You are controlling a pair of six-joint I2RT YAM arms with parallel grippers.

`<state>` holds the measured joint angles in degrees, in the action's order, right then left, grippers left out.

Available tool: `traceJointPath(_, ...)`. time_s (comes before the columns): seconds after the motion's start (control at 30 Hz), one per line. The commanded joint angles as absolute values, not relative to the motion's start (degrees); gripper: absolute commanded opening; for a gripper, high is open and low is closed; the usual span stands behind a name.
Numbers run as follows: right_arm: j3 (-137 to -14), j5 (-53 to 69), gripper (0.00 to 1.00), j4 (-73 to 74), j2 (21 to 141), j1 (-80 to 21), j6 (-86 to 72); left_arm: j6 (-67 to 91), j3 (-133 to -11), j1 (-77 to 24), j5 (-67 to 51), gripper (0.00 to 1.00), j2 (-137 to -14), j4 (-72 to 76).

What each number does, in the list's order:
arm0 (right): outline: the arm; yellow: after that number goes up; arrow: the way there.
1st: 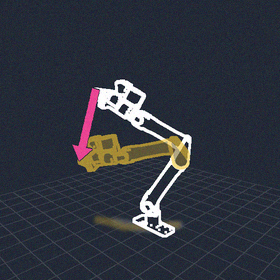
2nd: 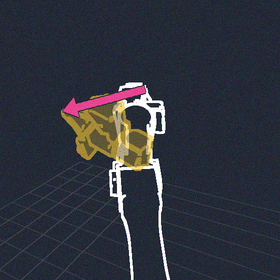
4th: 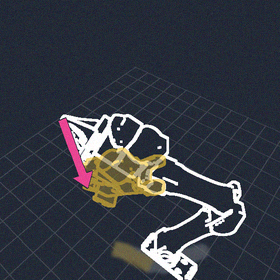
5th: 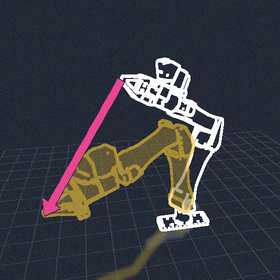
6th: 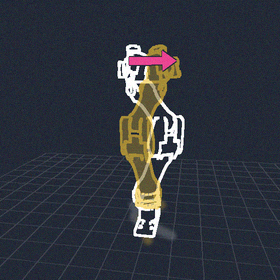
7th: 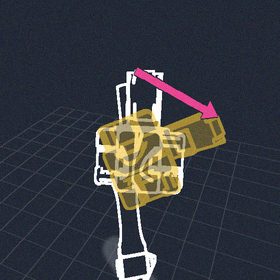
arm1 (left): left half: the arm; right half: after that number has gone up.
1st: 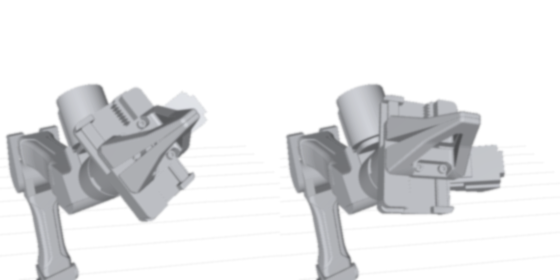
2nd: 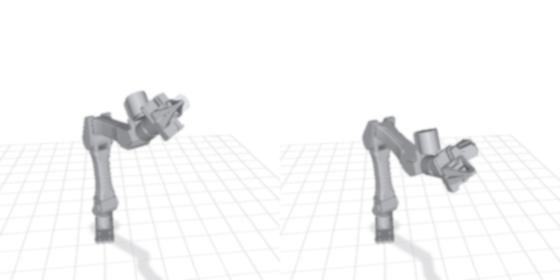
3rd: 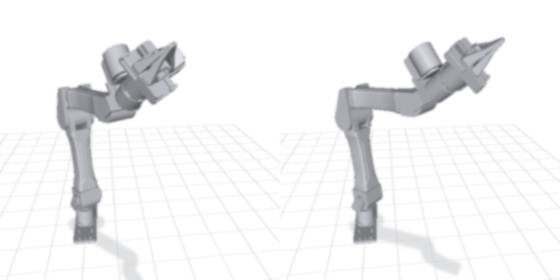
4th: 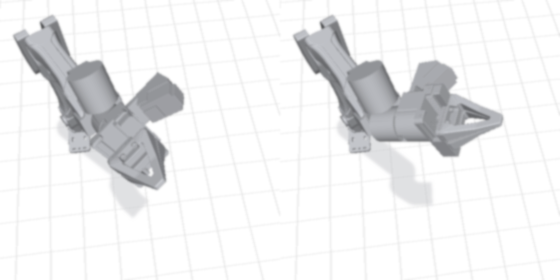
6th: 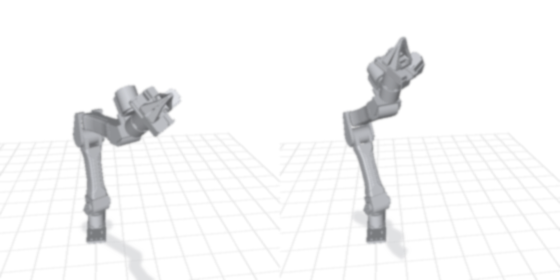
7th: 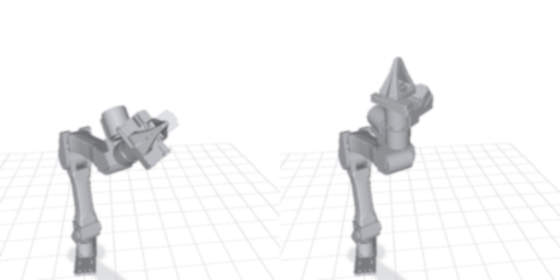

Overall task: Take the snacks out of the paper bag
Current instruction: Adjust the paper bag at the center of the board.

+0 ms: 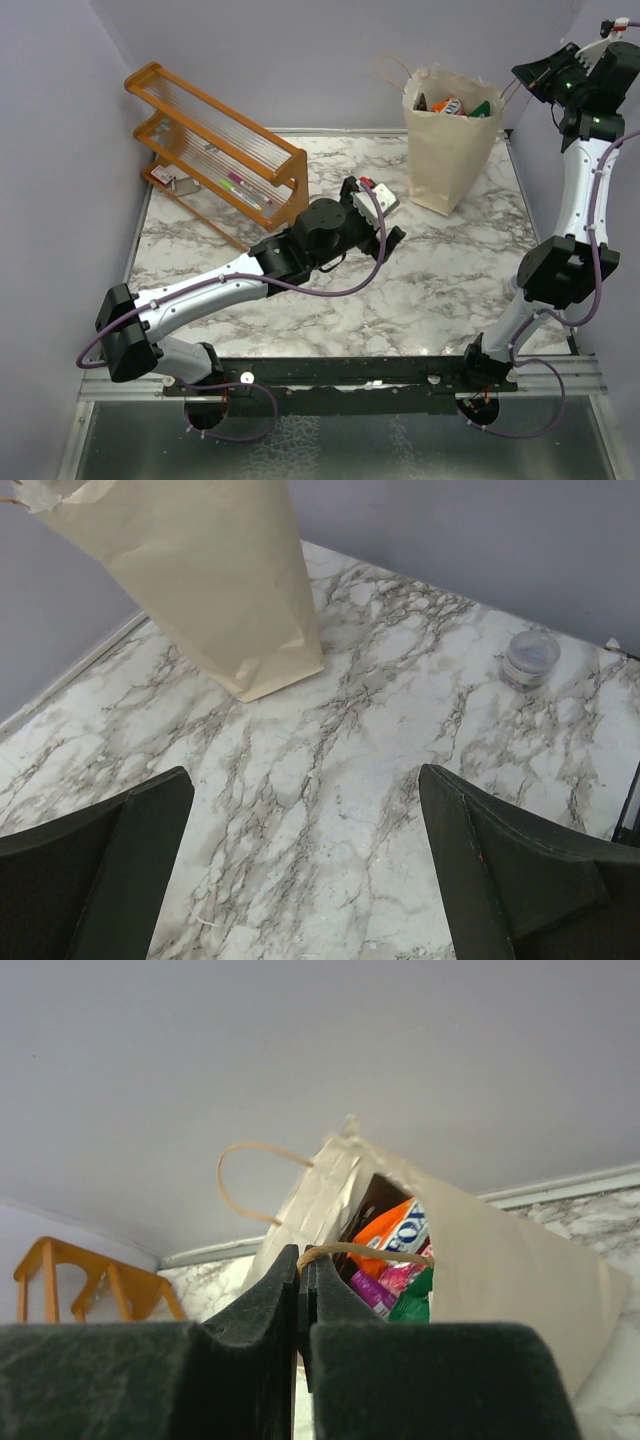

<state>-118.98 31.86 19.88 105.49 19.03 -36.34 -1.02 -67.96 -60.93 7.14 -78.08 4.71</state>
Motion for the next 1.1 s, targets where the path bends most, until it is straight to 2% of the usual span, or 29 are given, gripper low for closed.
traceJointPath(0.0,-122.6,36.2,0.01,19.9,99.7,19.9,-34.9,-2.4,-68.1,-62.0,9.5,0.99,-77.6,4.9)
traceJointPath(0.27,-117.1,38.1,0.01,23.2,93.6,23.4,-31.9,-3.2,-67.8,-62.8,10.5,0.99,-77.0,5.2)
traceJointPath(0.5,-118.3,38.0,0.01,27.8,91.7,27.1,-28.0,-3.2,-67.7,-63.4,10.5,0.99,-76.5,5.4)
traceJointPath(0.6,-118.8,42.9,0.01,27.5,92.9,28.6,-28.1,-3.3,-67.4,-63.6,10.6,0.99,-75.8,5.8)
traceJointPath(0.77,-118.2,58.6,0.01,20.5,94.3,28.5,-31.2,-3.9,-66.9,-63.7,11.4,0.99,-74.9,6.4)
traceJointPath(0.87,-114.7,62.1,0.01,16.5,92.2,25.9,-31.1,-4.1,-66.8,-63.6,11.7,0.99,-74.2,6.6)
traceJointPath(1.07,-112.4,64.8,0.01,24.6,90.7,14.8,-22.6,-4.1,-66.7,-63.6,11.7,0.99,-73.0,6.7)
